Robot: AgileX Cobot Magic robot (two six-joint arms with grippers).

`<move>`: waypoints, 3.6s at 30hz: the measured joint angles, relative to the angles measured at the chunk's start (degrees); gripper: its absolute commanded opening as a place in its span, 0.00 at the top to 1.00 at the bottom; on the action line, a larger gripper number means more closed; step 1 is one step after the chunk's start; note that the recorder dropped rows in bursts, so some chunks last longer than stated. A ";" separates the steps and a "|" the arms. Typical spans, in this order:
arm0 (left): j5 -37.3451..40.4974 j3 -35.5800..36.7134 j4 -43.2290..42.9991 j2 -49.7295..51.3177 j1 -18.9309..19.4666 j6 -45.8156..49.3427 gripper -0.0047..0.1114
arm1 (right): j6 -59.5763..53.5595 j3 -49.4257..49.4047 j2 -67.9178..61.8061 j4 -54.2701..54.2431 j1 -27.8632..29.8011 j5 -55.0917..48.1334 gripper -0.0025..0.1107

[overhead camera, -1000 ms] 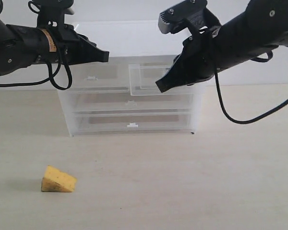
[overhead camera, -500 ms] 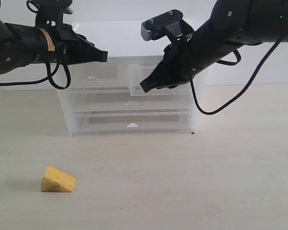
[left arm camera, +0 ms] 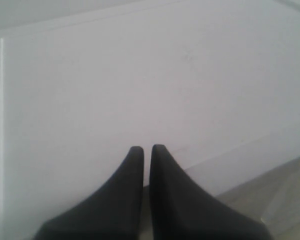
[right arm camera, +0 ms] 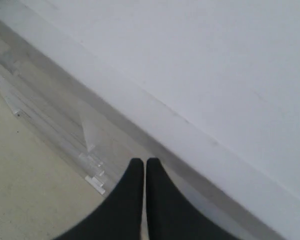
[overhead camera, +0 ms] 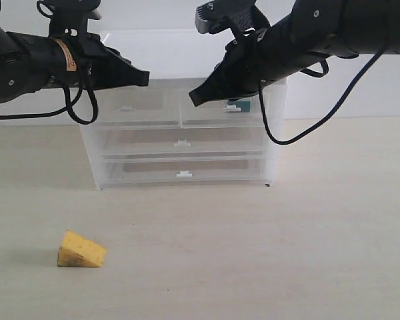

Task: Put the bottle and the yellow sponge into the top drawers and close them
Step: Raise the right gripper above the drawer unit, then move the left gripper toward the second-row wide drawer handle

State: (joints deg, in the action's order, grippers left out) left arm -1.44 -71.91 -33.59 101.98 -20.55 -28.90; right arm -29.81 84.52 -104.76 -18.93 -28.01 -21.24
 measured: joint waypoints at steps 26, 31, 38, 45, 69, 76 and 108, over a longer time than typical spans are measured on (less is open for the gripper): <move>19.07 4.82 0.00 -15.43 0.00 6.88 0.92 | 2.21 2.65 7.77 10.25 0.00 -13.07 0.98; 9.22 14.36 0.00 -21.23 0.00 7.50 0.92 | 6.41 2.65 7.77 10.99 0.00 -7.66 0.98; -15.18 29.77 0.09 -23.34 0.00 5.63 0.92 | 10.95 -3.34 7.77 9.03 0.00 8.70 0.98; -33.37 37.61 14.66 -22.23 0.00 18.51 0.92 | 12.39 -13.61 7.77 7.55 0.00 26.34 0.98; -46.70 37.56 23.84 -10.31 0.00 74.96 0.92 | 18.24 -14.98 2.17 9.53 -1.91 39.04 0.98; -37.85 32.74 18.40 -8.98 0.00 86.43 0.73 | 18.59 -14.98 1.96 9.53 -1.91 39.60 0.98; -57.48 29.12 30.85 6.64 0.00 111.60 0.56 | 20.11 -14.98 1.96 11.09 -1.91 37.24 0.98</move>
State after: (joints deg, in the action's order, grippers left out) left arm -58.92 -42.79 -2.74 108.62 -20.55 82.70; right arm -9.70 69.54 -102.79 -7.84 -29.93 16.01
